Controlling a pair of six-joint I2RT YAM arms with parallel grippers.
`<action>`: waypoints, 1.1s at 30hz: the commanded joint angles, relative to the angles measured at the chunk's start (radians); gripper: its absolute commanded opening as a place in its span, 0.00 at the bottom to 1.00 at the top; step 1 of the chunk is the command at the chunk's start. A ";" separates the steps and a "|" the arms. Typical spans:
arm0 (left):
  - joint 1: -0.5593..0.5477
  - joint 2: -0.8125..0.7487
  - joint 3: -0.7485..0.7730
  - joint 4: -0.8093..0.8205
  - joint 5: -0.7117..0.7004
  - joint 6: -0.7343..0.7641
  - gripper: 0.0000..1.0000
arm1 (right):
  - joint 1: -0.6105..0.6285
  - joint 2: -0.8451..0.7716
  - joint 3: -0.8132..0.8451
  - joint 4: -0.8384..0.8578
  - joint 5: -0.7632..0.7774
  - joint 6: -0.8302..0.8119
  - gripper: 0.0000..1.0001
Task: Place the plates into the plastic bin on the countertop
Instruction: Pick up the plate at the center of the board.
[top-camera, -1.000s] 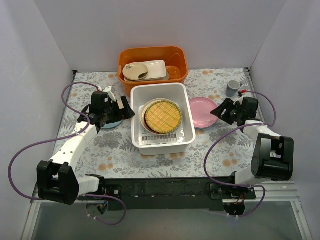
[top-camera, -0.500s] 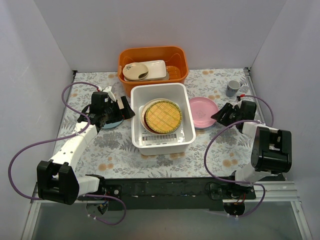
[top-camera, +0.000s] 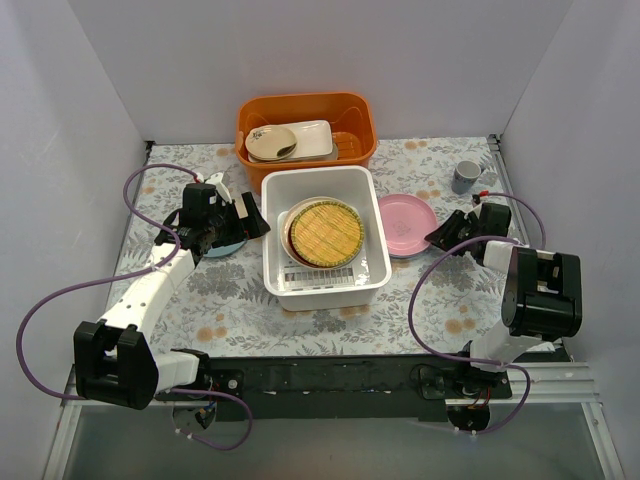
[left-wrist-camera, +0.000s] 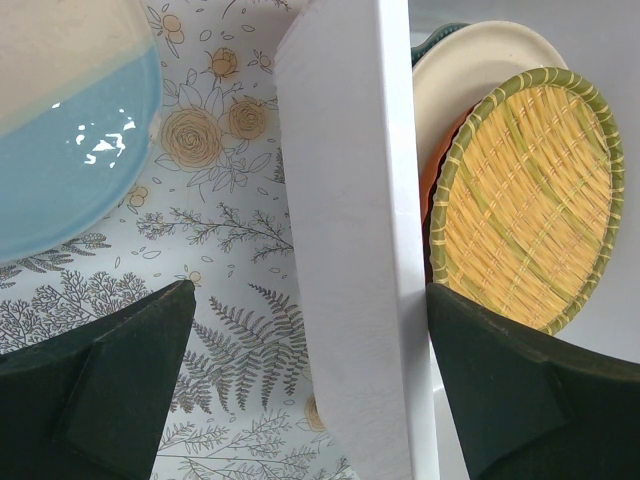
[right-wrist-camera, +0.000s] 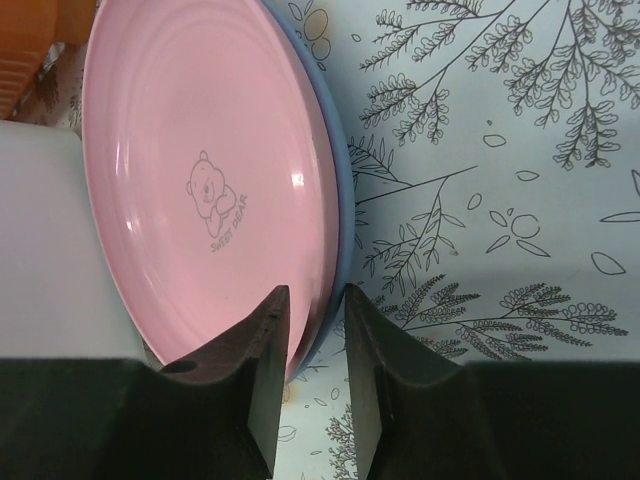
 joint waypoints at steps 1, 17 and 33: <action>0.006 0.000 -0.014 -0.020 -0.027 0.016 0.98 | -0.005 0.015 0.010 0.046 -0.006 -0.008 0.32; 0.007 0.003 -0.014 -0.020 -0.029 0.017 0.98 | -0.005 -0.043 0.020 -0.011 0.013 -0.034 0.12; 0.007 0.002 -0.014 -0.017 -0.018 0.017 0.98 | -0.019 -0.137 0.023 -0.095 0.088 -0.068 0.22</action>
